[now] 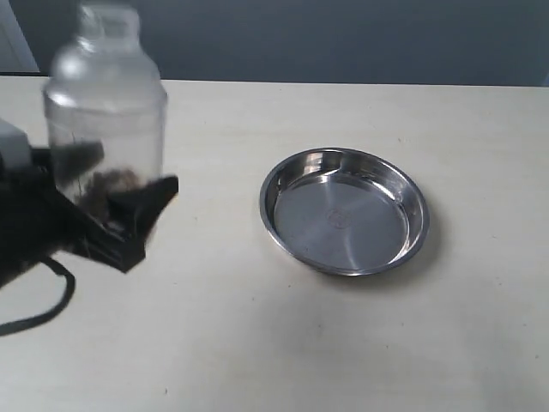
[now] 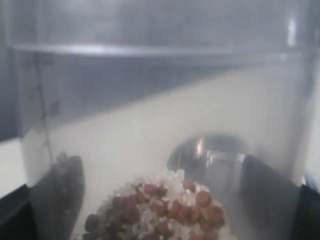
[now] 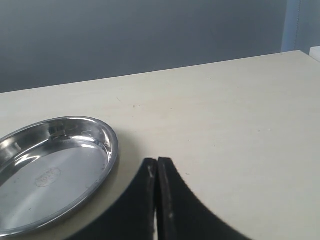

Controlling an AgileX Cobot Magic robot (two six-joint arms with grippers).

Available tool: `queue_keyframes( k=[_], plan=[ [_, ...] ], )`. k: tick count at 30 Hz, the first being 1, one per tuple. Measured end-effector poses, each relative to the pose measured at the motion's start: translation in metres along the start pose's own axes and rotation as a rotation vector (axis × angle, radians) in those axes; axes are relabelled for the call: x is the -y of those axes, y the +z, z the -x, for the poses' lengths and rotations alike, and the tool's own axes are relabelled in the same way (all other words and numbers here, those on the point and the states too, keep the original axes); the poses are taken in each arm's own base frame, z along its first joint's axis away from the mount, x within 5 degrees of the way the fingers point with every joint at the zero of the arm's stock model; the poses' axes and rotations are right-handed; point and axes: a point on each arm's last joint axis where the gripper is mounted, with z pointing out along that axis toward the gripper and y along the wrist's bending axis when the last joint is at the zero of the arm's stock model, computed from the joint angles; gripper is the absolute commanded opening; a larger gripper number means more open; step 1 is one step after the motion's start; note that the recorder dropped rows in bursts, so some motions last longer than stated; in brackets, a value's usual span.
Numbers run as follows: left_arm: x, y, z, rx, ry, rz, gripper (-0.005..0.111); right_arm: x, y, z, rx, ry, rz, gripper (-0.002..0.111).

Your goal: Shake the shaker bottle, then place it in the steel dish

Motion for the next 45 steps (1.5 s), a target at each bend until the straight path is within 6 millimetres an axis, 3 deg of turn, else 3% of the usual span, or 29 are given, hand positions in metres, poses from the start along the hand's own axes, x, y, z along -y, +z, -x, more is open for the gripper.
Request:
queue_keyframes(
  k=[2, 3, 6, 8, 10, 12, 14, 17, 19, 25, 30, 32, 36, 37, 42, 45],
  plan=[
    [-0.002, -0.003, 0.011, 0.046, 0.009, 0.026, 0.000, 0.000, 0.000, 0.000, 0.000, 0.000, 0.000, -0.001],
    [-0.006, -0.003, 0.006, 0.012, 0.013, 0.068, 0.000, 0.000, 0.000, 0.000, 0.000, 0.000, 0.000, -0.001],
    [-0.017, -0.007, -0.038, -0.243, -0.055, 0.170, 0.000, 0.000, 0.000, 0.000, 0.000, 0.000, 0.000, -0.001],
    [-0.012, -0.011, -0.050, -0.328, -0.094, 0.128, 0.000, 0.000, 0.000, 0.000, 0.000, 0.000, 0.000, -0.001],
    [-0.002, -0.011, -0.036, -0.247, -0.089, 0.042, 0.000, 0.000, 0.000, 0.000, 0.000, 0.000, 0.000, -0.001],
    [0.006, -0.012, -0.008, -0.080, -0.053, -0.032, 0.000, 0.000, 0.000, 0.000, 0.000, 0.000, 0.000, -0.001],
    [0.004, -0.013, 0.002, -0.018, -0.024, -0.014, 0.000, 0.000, 0.000, 0.000, 0.000, 0.000, 0.000, -0.001],
    [-0.012, -0.013, -0.025, -0.171, -0.039, 0.145, 0.000, 0.000, 0.000, 0.000, 0.000, 0.000, 0.000, -0.001],
    [-0.012, -0.014, -0.039, -0.280, -0.073, 0.151, 0.000, 0.000, 0.000, 0.000, 0.000, 0.000, 0.000, -0.001],
    [0.003, -0.016, 0.003, -0.045, 0.009, 0.014, 0.000, 0.000, 0.000, 0.000, 0.000, 0.000, 0.000, -0.001],
    [-0.010, -0.020, -0.035, -0.245, -0.098, 0.143, 0.000, 0.000, 0.000, 0.000, 0.000, 0.000, 0.000, -0.001],
    [-0.004, -0.019, -0.025, -0.201, -0.098, 0.086, 0.000, 0.000, 0.000, 0.000, 0.000, 0.000, 0.000, -0.001],
    [0.008, -0.022, 0.028, 0.043, 0.008, -0.039, 0.000, 0.000, 0.000, 0.000, 0.000, 0.000, 0.000, -0.001],
    [0.006, -0.023, 0.029, 0.044, 0.029, -0.023, 0.000, 0.000, 0.000, 0.000, 0.000, 0.000, 0.000, -0.001],
    [-0.012, -0.025, -0.036, -0.304, -0.066, 0.136, 0.000, 0.000, 0.000, 0.000, 0.000, 0.000, 0.000, -0.001],
    [-0.004, -0.026, -0.030, -0.297, -0.075, 0.065, 0.000, 0.000, 0.000, 0.000, 0.000, 0.000, 0.000, -0.001]
  ],
)
